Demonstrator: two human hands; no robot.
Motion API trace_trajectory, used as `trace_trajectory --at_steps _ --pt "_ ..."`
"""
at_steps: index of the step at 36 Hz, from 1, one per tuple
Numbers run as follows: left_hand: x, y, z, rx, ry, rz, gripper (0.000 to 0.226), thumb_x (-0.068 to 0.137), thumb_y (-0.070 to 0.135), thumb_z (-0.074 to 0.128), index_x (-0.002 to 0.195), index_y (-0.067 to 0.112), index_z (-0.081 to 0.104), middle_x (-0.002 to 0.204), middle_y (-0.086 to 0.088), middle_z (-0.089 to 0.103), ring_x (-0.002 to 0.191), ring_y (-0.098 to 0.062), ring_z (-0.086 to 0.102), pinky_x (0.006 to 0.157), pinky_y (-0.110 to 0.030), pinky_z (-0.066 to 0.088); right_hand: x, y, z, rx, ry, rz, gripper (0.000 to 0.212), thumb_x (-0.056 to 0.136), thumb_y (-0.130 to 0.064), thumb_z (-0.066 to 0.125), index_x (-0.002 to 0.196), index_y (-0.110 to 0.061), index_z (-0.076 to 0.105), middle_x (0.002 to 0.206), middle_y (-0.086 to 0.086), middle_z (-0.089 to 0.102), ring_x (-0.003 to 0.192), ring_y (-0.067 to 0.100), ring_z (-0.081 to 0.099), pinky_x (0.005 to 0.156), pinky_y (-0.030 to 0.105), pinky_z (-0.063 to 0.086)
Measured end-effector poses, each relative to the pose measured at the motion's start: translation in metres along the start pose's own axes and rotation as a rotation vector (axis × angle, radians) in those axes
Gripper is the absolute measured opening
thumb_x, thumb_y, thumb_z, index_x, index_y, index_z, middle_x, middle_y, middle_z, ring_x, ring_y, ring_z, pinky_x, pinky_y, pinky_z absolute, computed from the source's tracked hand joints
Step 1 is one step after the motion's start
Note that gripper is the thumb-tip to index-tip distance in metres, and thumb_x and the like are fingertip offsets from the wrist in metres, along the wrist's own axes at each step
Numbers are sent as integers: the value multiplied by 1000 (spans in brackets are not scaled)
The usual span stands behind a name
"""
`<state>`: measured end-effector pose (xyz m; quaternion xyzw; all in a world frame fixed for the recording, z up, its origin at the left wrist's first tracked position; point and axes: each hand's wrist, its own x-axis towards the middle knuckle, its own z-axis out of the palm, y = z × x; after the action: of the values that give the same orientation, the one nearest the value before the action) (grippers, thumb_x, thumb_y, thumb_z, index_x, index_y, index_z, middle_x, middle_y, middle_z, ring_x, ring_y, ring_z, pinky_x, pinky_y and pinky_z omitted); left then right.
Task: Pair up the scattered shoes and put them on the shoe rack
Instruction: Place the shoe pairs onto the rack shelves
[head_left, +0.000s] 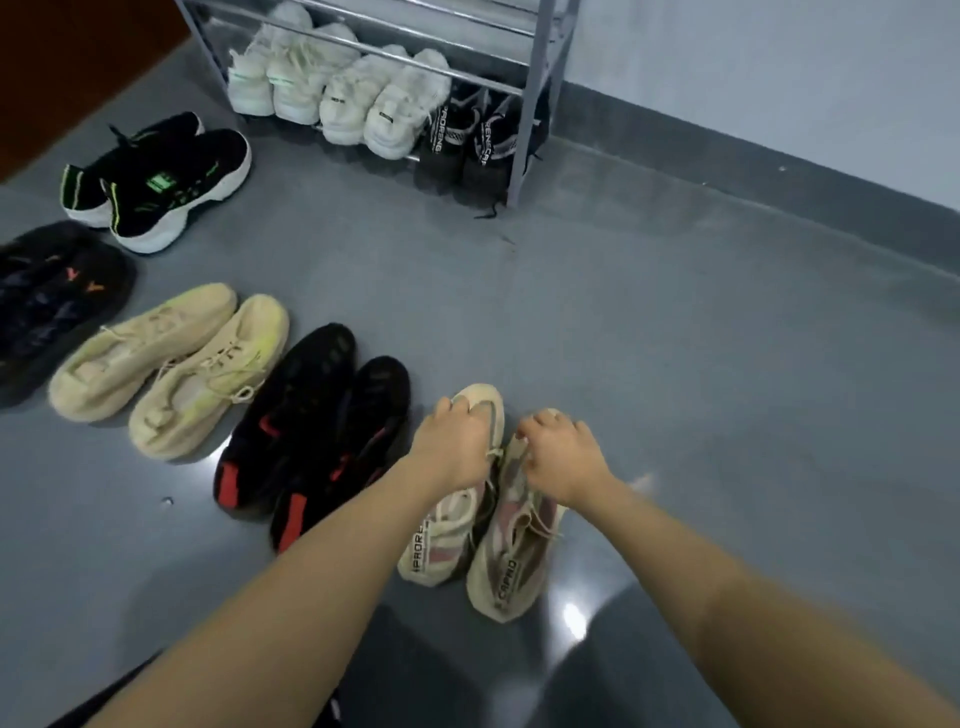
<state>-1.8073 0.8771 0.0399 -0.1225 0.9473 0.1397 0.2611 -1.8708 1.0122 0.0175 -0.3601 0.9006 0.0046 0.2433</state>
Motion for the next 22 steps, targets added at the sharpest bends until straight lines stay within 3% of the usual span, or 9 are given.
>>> trace_trajectory --at_steps 4,10,14,19,22 --pt "-8 3 33 7 -54 -131 53 89 34 53 131 5 36 134 -16 41 125 -35 36 100 -41 37 -13 6 26 -48 -140 -31 57 82 -40 58 132 -21 38 137 9 34 125 33 34 102 44 26" --pt "-8 3 54 -125 18 -124 37 90 23 50 122 11 35 124 -14 47 111 -36 51 84 -42 44 -20 3 51 57 -154 19 70 76 -41 66 133 -23 30 135 8 34 119 35 40 97 47 32" --pt "-5 2 58 -172 78 -71 28 88 14 51 114 13 42 117 -11 51 107 -32 51 81 -40 45 -18 -1 58 -13 -78 -19 60 83 -33 59 136 -24 31 127 12 41 115 35 44 97 46 32" --pt "3 -3 56 -251 162 6 21 85 7 51 105 13 48 111 -9 57 102 -28 50 81 -40 44 -15 7 59 71 -46 -102 24 87 -24 52 111 -19 54 114 8 43 102 31 49 89 35 29" --pt "15 -1 47 -271 234 53 23 85 3 48 106 11 49 111 -9 55 102 -28 49 79 -40 43 -8 13 50 56 16 -134 25 90 -22 47 112 -17 58 112 8 44 98 30 48 86 32 28"
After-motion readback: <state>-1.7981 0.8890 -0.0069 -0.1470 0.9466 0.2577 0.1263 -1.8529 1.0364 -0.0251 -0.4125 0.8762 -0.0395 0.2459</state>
